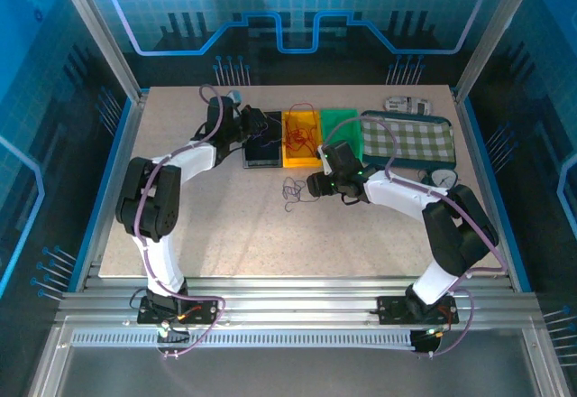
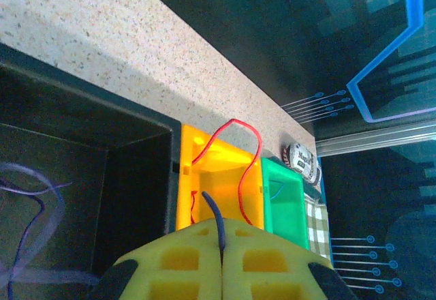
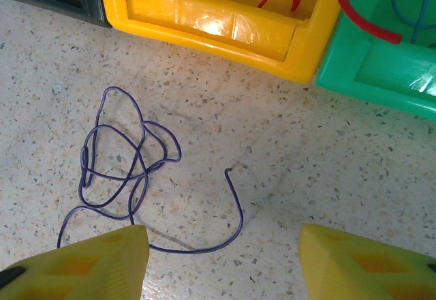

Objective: Untangle the cables

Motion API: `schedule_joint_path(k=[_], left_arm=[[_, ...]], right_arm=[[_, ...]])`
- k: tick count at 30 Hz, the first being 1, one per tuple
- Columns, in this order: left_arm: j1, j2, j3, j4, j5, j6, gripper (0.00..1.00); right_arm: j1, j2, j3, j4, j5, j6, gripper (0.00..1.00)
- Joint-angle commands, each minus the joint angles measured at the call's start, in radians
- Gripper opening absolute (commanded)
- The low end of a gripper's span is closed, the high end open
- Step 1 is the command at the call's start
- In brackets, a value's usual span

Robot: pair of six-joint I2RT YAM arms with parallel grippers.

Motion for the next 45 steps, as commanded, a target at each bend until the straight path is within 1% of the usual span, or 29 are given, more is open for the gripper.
schedule_joint_path(k=[1, 3, 4, 7, 12, 13, 16, 18, 19, 23, 25, 28, 30, 33, 35, 38, 42, 45], left_arm=[[0.0, -0.001, 0.048, 0.045, 0.01, -0.014, 0.0], [0.001, -0.007, 0.038, 0.039, -0.01, -0.013, 0.02], [0.001, -0.015, 0.028, 0.035, -0.036, -0.014, 0.07], [0.001, -0.041, 0.004, -0.002, -0.134, -0.03, 0.16], [-0.002, -0.08, 0.015, -0.113, -0.262, -0.004, 0.15], [-0.006, -0.084, 0.026, -0.145, -0.283, 0.008, 0.17], [-0.03, -0.08, 0.116, -0.303, -0.325, 0.076, 0.38], [-0.052, -0.071, 0.175, -0.376, -0.352, 0.135, 0.52], [-0.066, -0.068, 0.202, -0.419, -0.381, 0.157, 0.56], [-0.094, -0.047, 0.298, -0.571, -0.471, 0.19, 0.63], [-0.093, -0.056, 0.307, -0.611, -0.504, 0.176, 0.66], [-0.073, -0.107, 0.242, -0.593, -0.514, 0.136, 0.68], [-0.036, -0.155, 0.166, -0.59, -0.511, 0.056, 0.68], [0.032, -0.22, 0.032, -0.586, -0.507, -0.044, 0.68], [0.062, -0.254, -0.041, -0.602, -0.527, -0.072, 0.68], [0.092, -0.295, -0.14, -0.617, -0.537, -0.099, 0.68], [0.096, -0.333, -0.228, -0.615, -0.549, -0.131, 0.68], [0.096, -0.335, -0.252, -0.609, -0.537, -0.159, 0.68]], right_arm=[[-0.001, 0.005, 0.012, -0.014, -0.007, 0.01, 0.6], [0.002, 0.008, 0.016, -0.013, -0.01, 0.004, 0.6], [0.005, 0.011, 0.019, -0.019, -0.007, 0.002, 0.6], [0.008, 0.014, 0.022, -0.022, -0.006, 0.0, 0.6], [0.014, 0.014, 0.021, -0.017, -0.007, -0.005, 0.61], [0.015, 0.016, 0.022, -0.017, -0.007, -0.006, 0.61], [0.018, 0.023, 0.028, -0.017, -0.01, -0.011, 0.61], [0.02, 0.03, 0.036, -0.013, -0.015, -0.017, 0.61], [0.023, 0.034, 0.04, -0.012, -0.017, -0.018, 0.61], [0.036, 0.051, 0.066, -0.015, -0.038, -0.038, 0.61], [0.046, 0.06, 0.081, -0.022, -0.072, -0.064, 0.61], [0.059, 0.087, 0.11, -0.038, -0.149, -0.112, 0.62], [0.066, 0.129, 0.157, -0.09, -0.199, -0.144, 0.64], [0.073, 0.191, 0.218, -0.141, -0.229, -0.162, 0.66], [0.074, 0.24, 0.266, -0.189, -0.221, -0.167, 0.67], [0.071, 0.308, 0.335, -0.255, -0.16, -0.153, 0.69], [0.08, 0.366, 0.392, -0.276, -0.153, -0.16, 0.69], [0.102, 0.424, 0.442, -0.32, -0.14, -0.182, 0.67]])
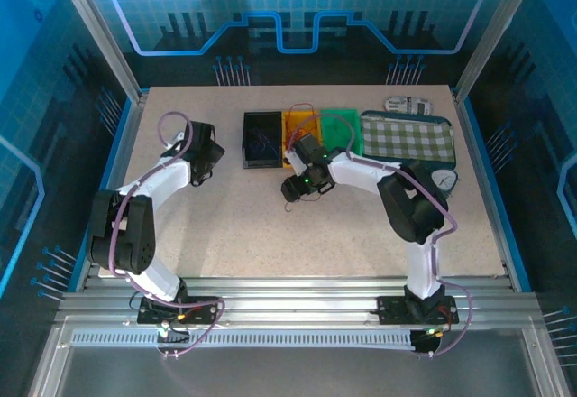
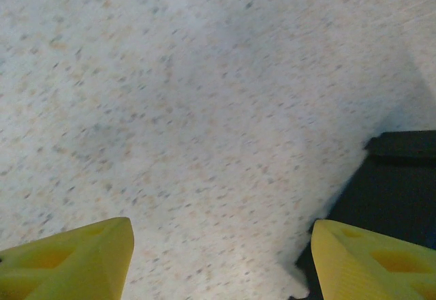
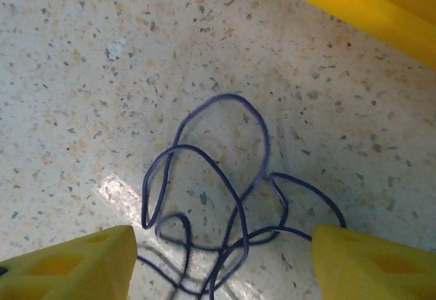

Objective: Untangle the cables

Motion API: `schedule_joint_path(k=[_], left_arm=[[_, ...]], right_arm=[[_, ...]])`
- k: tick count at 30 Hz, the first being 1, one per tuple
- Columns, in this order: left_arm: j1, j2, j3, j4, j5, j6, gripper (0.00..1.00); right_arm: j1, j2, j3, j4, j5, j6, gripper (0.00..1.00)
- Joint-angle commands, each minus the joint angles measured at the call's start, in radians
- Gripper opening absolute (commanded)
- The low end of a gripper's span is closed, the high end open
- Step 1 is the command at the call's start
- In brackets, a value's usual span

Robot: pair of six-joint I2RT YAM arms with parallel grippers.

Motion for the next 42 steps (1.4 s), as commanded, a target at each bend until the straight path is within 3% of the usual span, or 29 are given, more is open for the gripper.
schedule_joint_path(k=[1, 3, 5, 9, 11, 15, 20, 25, 31, 33, 36, 42], left_arm=[[-0.001, -0.035, -0.019, -0.002, -0.018, -0.055, 0.68], [-0.001, -0.032, -0.014, 0.001, -0.019, -0.051, 0.68], [-0.001, -0.025, 0.0, 0.001, -0.016, -0.041, 0.68], [-0.001, -0.006, 0.012, 0.005, 0.009, -0.047, 0.68], [-0.001, 0.005, 0.012, 0.011, 0.022, -0.056, 0.68], [-0.002, 0.028, 0.012, 0.024, 0.047, -0.07, 0.68], [-0.004, 0.034, 0.003, 0.041, 0.059, -0.086, 0.68], [-0.004, 0.024, -0.005, 0.048, 0.059, -0.078, 0.68], [-0.002, -0.003, -0.007, 0.035, 0.04, -0.054, 0.68], [-0.001, -0.009, -0.003, 0.029, 0.035, -0.044, 0.68], [0.003, -0.019, -0.001, 0.031, 0.034, -0.029, 0.68], [0.016, -0.02, 0.014, 0.025, 0.031, 0.008, 0.69]], right_arm=[[0.043, 0.064, 0.067, -0.095, 0.039, -0.044, 0.67], [0.065, 0.088, 0.07, -0.117, 0.093, -0.063, 0.62], [0.077, 0.105, 0.064, -0.135, 0.13, -0.065, 0.49], [0.078, 0.093, 0.02, -0.106, 0.153, -0.049, 0.07], [0.074, 0.051, 0.0, -0.07, 0.138, -0.046, 0.0], [0.053, -0.072, -0.013, 0.022, -0.003, -0.044, 0.0], [0.031, -0.087, 0.148, 0.017, -0.148, -0.022, 0.0], [0.014, 0.027, 0.385, -0.038, -0.152, -0.004, 0.0], [-0.021, 0.292, 0.755, -0.148, -0.136, 0.01, 0.06], [-0.038, 0.41, 0.902, -0.22, -0.101, 0.04, 0.14], [-0.058, 0.468, 0.969, -0.229, -0.068, 0.091, 0.36], [-0.061, 0.315, 0.777, -0.049, 0.003, 0.13, 0.53]])
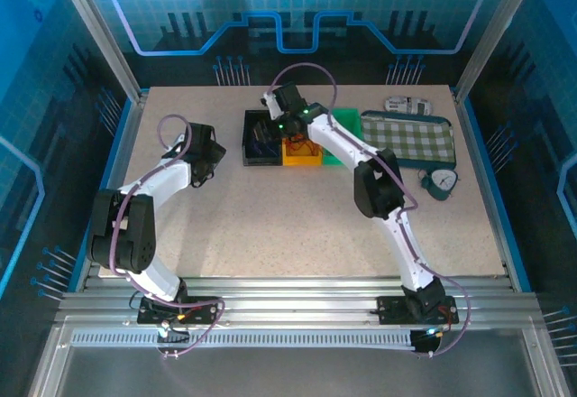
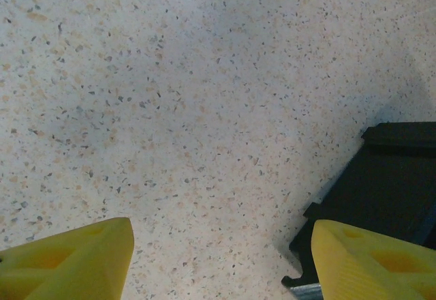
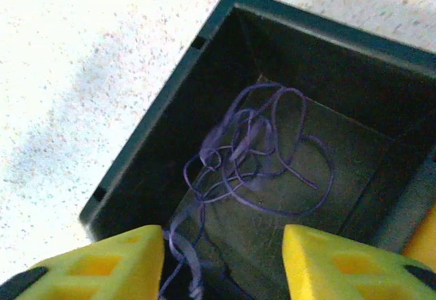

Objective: Untangle the cables

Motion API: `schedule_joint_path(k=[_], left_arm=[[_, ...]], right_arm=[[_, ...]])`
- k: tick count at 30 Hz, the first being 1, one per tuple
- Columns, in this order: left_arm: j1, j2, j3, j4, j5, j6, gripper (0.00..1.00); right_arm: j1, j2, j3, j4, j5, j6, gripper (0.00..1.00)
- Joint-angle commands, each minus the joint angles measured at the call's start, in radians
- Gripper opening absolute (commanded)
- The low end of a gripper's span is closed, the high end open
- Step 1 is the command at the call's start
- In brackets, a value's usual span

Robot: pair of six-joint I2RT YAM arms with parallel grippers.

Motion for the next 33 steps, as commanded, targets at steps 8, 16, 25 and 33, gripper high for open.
schedule_joint_path(k=[8, 16, 25, 33], left_arm=[[0.015, 0.015, 0.05, 0.013, 0.001, 0.095, 0.69], [0.028, -0.031, -0.015, 0.053, -0.082, 0.271, 0.71], [0.132, -0.097, -0.071, -0.012, -0.302, 0.508, 0.75], [0.166, -0.09, -0.193, 0.151, -0.324, 0.567, 0.99]], right_arm=[[-0.007, -0.396, -0.44, 0.293, 0.133, 0.036, 0.57], [-0.096, -0.766, -0.98, 0.377, 0.522, 0.046, 0.62], [-0.261, -0.966, -1.463, 0.731, 0.763, -0.202, 1.0], [-0.33, -0.848, -1.616, 1.117, 0.653, -0.36, 1.0]])
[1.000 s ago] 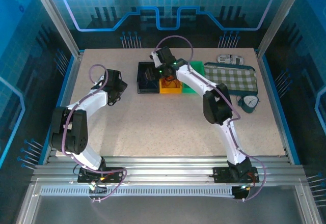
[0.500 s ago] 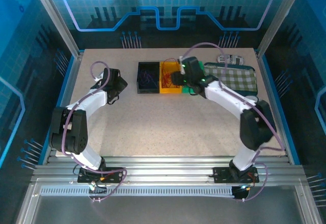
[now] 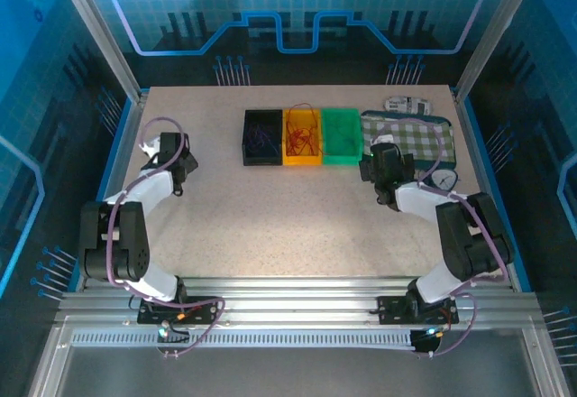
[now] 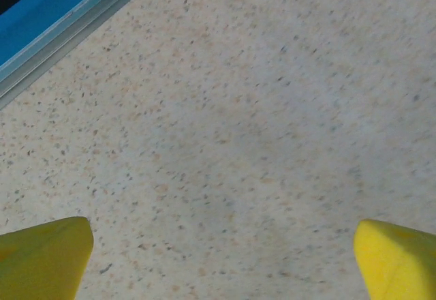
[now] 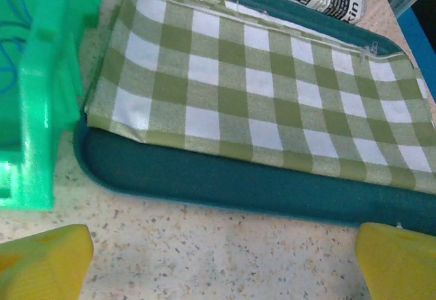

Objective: Untangle the cables

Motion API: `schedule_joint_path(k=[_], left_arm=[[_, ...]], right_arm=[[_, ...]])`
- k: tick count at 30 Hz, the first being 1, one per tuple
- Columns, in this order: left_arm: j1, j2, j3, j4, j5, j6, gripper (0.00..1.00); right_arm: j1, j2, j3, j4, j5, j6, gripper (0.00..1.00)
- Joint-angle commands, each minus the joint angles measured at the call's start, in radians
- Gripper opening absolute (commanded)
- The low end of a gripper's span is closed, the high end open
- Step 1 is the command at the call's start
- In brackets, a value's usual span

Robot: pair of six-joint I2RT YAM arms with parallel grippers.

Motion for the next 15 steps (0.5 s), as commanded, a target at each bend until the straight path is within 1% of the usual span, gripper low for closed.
schedule_joint_path(k=[1, 3, 6, 7, 8, 9, 10, 11, 13, 15], left_arm=[[0.002, -0.019, -0.069, 0.127, -0.021, 0.063, 0.99], [0.002, -0.036, -0.123, 0.235, 0.011, 0.101, 0.99], [0.001, -0.072, -0.237, 0.464, 0.059, 0.184, 0.99], [-0.002, -0.083, -0.264, 0.512, 0.053, 0.202, 0.99], [-0.004, -0.09, -0.288, 0.564, 0.036, 0.211, 0.99], [-0.005, -0.089, -0.311, 0.62, 0.031, 0.218, 1.0], [-0.004, -0.086, -0.321, 0.652, 0.039, 0.225, 0.99], [-0.005, -0.084, -0.31, 0.624, 0.047, 0.224, 1.0], [-0.007, -0.074, -0.299, 0.624, 0.067, 0.239, 0.99], [-0.016, -0.071, -0.306, 0.647, 0.081, 0.262, 0.99]], right_arm=[[-0.033, 0.0, -0.077, 0.263, -0.041, -0.079, 1.0], [-0.083, -0.033, -0.127, 0.313, -0.134, -0.042, 1.0], [-0.205, -0.078, -0.216, 0.406, -0.426, 0.016, 1.0], [-0.24, -0.072, -0.259, 0.472, -0.521, 0.026, 1.0], [-0.248, -0.03, -0.314, 0.631, -0.576, 0.016, 1.0], [-0.255, -0.035, -0.318, 0.633, -0.615, 0.008, 1.0], [-0.258, -0.054, -0.286, 0.537, -0.608, 0.01, 1.0], [-0.238, -0.039, -0.283, 0.565, -0.582, -0.004, 1.0], [-0.207, -0.042, -0.272, 0.538, -0.527, -0.024, 1.0], [-0.189, -0.04, -0.283, 0.563, -0.47, -0.029, 1.0]])
